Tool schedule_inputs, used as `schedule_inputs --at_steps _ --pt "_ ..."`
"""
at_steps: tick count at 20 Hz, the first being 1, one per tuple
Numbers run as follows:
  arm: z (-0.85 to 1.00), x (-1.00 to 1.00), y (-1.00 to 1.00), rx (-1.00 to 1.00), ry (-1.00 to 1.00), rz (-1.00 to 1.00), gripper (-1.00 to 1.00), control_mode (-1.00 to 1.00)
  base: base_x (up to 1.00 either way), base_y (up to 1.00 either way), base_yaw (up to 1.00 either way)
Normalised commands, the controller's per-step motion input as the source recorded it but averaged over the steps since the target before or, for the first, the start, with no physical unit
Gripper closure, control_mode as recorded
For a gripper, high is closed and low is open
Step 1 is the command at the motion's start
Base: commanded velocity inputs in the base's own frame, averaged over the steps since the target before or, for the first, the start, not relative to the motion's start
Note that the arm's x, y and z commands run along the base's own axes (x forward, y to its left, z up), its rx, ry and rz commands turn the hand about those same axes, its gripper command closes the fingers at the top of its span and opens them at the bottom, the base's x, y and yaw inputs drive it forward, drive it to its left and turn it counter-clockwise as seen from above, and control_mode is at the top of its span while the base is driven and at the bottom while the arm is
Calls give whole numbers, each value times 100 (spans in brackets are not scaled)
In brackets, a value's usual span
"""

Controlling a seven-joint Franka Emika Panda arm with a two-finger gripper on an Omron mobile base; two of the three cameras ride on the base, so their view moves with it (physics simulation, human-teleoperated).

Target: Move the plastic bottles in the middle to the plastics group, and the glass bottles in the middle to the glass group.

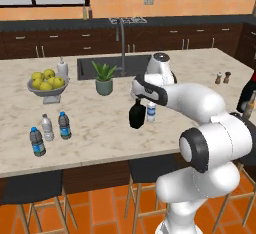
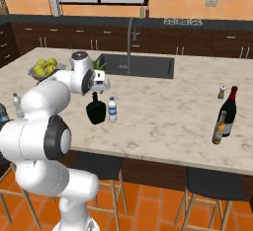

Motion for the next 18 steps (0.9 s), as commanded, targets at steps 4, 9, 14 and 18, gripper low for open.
schedule_inputs --at_steps 4,9,14,18 --pt "-31 18 6 5 -2 4 -100 -100 0 0 0" --pt "-21 8 17 3 -5 8 -100 -100 0 0 0" --pt "-29 21 7 0 -6 5 -100 -100 0 0 0" --pt "-28 23 0 0 -6 3 -100 -100 0 0 0"
